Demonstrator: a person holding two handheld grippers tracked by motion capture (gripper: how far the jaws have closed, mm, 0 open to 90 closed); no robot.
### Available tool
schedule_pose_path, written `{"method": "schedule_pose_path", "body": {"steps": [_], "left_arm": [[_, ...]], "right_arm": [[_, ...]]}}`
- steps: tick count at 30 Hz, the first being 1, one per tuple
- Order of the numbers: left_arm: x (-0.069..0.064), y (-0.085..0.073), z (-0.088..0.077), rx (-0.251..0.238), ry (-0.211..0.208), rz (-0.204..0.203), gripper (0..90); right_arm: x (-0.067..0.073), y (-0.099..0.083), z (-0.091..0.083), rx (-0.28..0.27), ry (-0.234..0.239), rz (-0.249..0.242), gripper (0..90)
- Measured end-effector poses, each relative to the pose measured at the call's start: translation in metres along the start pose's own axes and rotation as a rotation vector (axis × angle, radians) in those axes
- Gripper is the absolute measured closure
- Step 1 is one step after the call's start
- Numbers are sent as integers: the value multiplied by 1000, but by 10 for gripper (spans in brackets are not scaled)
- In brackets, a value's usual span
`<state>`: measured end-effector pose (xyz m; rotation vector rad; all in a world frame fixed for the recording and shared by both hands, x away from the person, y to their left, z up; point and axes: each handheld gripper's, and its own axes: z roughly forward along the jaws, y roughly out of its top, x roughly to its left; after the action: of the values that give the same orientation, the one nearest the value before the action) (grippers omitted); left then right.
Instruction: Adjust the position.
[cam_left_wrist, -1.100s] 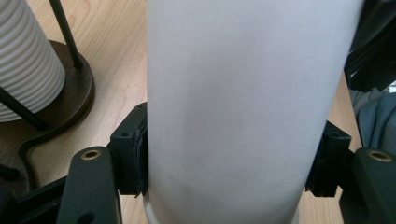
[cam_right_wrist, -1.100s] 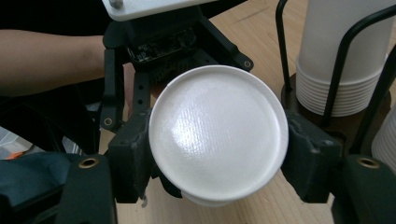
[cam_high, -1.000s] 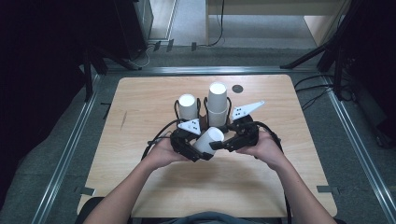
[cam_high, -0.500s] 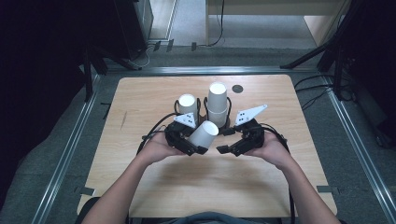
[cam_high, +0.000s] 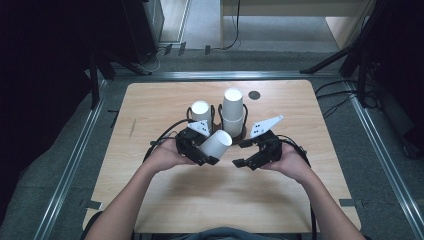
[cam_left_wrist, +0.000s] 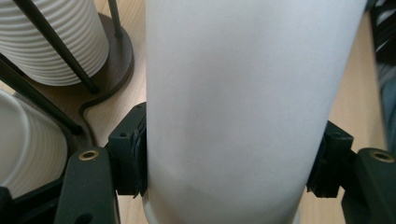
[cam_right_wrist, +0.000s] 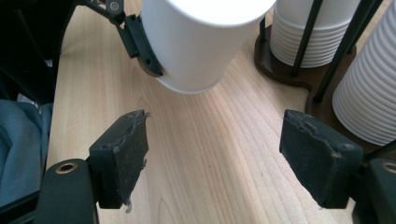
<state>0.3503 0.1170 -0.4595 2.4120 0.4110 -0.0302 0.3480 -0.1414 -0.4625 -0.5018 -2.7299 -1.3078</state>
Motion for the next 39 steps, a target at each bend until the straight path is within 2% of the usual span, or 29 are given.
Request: {"method": "schedule_pose_path", "body": {"steps": [4, 10, 13, 18, 23, 28, 33, 35, 36, 39], "left_arm": [[0, 2, 4, 32, -16, 15, 307], [-1, 2, 11, 91, -10, 43, 303], [-3, 2, 14, 99, -10, 49, 297], [-5, 3, 20, 120, -39, 64, 298], [-10, 4, 27, 148, -57, 97, 294], [-15, 6, 33, 158, -90, 120, 289], [-18, 7, 34, 148, -109, 140, 287], [-19, 7, 34, 148, -114, 142, 285], [-19, 7, 34, 154, -115, 138, 283], [-17, 6, 34, 153, -116, 129, 272]], "right_arm": [[0, -1, 2, 7, 1, -5, 236], [1, -2, 4, 20, -1, -16, 236], [2, -2, 5, 17, 0, -26, 236], [4, 0, 6, 9, 7, -36, 236], [7, 1, 9, 4, 38, -47, 236], [9, 4, 14, 6, 53, -54, 236], [11, 7, 20, 12, 87, -65, 239], [13, 8, 22, 13, 101, -66, 265], [13, 8, 22, 17, 118, -72, 319], [13, 9, 23, 25, 114, -66, 334]]}}
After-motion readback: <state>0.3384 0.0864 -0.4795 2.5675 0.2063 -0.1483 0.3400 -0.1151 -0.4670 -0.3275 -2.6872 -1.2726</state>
